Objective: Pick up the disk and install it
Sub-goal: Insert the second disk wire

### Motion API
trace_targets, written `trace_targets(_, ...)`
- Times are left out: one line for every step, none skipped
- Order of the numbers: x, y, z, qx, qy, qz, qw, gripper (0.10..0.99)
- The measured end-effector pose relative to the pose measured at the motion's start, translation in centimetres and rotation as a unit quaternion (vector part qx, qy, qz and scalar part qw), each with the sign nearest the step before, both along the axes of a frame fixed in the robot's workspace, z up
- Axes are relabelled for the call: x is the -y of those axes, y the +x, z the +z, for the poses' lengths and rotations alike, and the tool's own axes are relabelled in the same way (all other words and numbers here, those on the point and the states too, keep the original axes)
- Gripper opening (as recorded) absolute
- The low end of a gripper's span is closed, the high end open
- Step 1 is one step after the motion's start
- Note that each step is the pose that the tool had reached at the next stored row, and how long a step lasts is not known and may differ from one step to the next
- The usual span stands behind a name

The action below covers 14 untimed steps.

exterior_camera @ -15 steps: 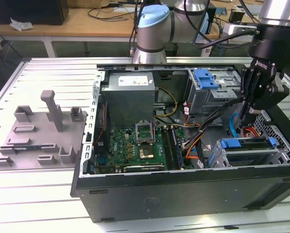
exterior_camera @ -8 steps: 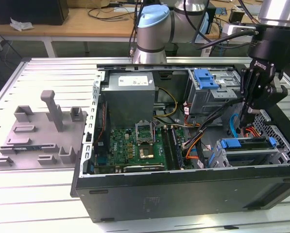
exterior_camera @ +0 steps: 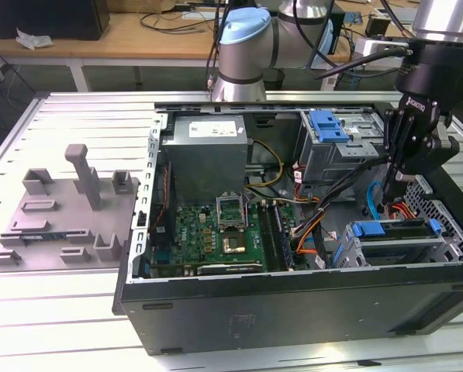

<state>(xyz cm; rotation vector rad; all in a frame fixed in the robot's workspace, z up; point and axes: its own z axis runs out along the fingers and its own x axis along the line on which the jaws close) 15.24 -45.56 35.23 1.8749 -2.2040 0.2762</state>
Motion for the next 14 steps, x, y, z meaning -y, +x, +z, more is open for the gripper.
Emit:
trace_targets(0.07,0.0,0.0,0.0,0.0006,0.0,1.0,0.161)
trace_targets(0.4,0.0,0.01,0.0,0.0018,0.0,1.0,0.161)
trace_targets(0.66,0.0,0.0,0.0,0.0021,0.0,1.0,0.161)
trace_targets(0.91,0.0,0.0,0.0,0.0024,0.0,1.0,0.161)
trace_targets(1.22,0.0,0.0,0.0,0.0029,0.0,1.0,0.161)
trace_targets(1.44,0.0,0.02,0.0,0.0043,0.0,1.0,0.161)
trace_targets(1.64,0.0,0.05,0.0001,0.0075,0.0,1.0,0.161)
trace_targets(1.8,0.0,0.09,0.0003,0.0111,0.0,0.9999,0.161)
trace_targets(1.98,0.0,0.12,0.0006,0.0163,0.0,0.9999,0.161)
trace_targets(2.12,0.0,0.13,0.001,0.0212,0.0,0.9998,0.161)
trace_targets(2.27,0.0,0.14,0.0016,0.0268,0.0,0.9996,0.161)
trace_targets(2.41,0.0,0.15,0.002,0.0322,0.0,0.9995,0.161)
trace_targets(2.57,0.0,0.15,0.0021,0.0369,0.0,0.9993,0.161)
trace_targets(2.79,0.0,0.15,0.0023,0.0422,0.0,0.9991,0.161)
